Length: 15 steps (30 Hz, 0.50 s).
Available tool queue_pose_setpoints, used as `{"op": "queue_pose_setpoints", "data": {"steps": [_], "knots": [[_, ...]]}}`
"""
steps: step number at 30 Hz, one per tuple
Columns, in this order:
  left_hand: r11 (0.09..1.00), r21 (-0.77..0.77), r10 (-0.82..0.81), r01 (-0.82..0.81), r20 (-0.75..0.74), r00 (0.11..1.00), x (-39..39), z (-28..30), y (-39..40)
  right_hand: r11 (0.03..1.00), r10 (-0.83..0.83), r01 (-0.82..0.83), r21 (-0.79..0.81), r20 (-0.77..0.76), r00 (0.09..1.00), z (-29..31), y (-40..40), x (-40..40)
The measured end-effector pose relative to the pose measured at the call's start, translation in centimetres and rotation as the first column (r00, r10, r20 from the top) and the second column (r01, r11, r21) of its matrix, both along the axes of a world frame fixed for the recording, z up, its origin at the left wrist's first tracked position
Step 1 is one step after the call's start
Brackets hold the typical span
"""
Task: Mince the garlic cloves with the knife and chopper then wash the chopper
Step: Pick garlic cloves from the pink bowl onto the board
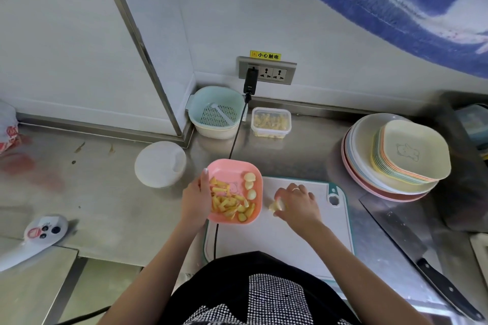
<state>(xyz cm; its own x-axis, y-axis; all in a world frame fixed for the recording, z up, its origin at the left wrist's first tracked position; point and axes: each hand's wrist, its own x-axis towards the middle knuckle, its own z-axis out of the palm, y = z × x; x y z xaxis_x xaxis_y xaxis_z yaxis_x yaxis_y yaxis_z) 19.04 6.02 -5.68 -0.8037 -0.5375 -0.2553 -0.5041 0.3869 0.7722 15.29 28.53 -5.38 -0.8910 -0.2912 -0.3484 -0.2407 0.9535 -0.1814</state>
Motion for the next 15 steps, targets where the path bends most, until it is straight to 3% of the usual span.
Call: {"op": "queue_pose_setpoints", "data": {"steps": [4,7,10,13,15], "knots": [[1.000,0.013,-0.006,0.006,0.018,1.000,0.1,-0.4,0.0,0.995,-0.050,0.055,-0.088,0.056,0.997,0.3,0.1,-0.3],[0.999,0.034,0.008,-0.009,0.022,1.000,-0.1,-0.4,0.2,0.925,-0.157,0.130,-0.357,-0.047,0.986,1.9,-0.8,-0.8],[0.997,0.081,0.010,-0.012,0.028,1.000,-0.3,-0.3,0.6,0.849,-0.071,0.019,-0.529,-0.078,0.994,3.7,-2.9,-0.8],[0.995,0.093,-0.039,0.035,0.038,0.999,-0.6,0.3,1.2,0.881,0.140,-0.152,-0.449,-0.058,0.988,4.3,-4.9,-0.6],[0.997,0.052,-0.063,0.061,0.034,0.997,-0.6,0.8,1.5,0.912,0.159,-0.178,-0.369,-0.083,0.984,3.9,-5.2,-0.6]]}}
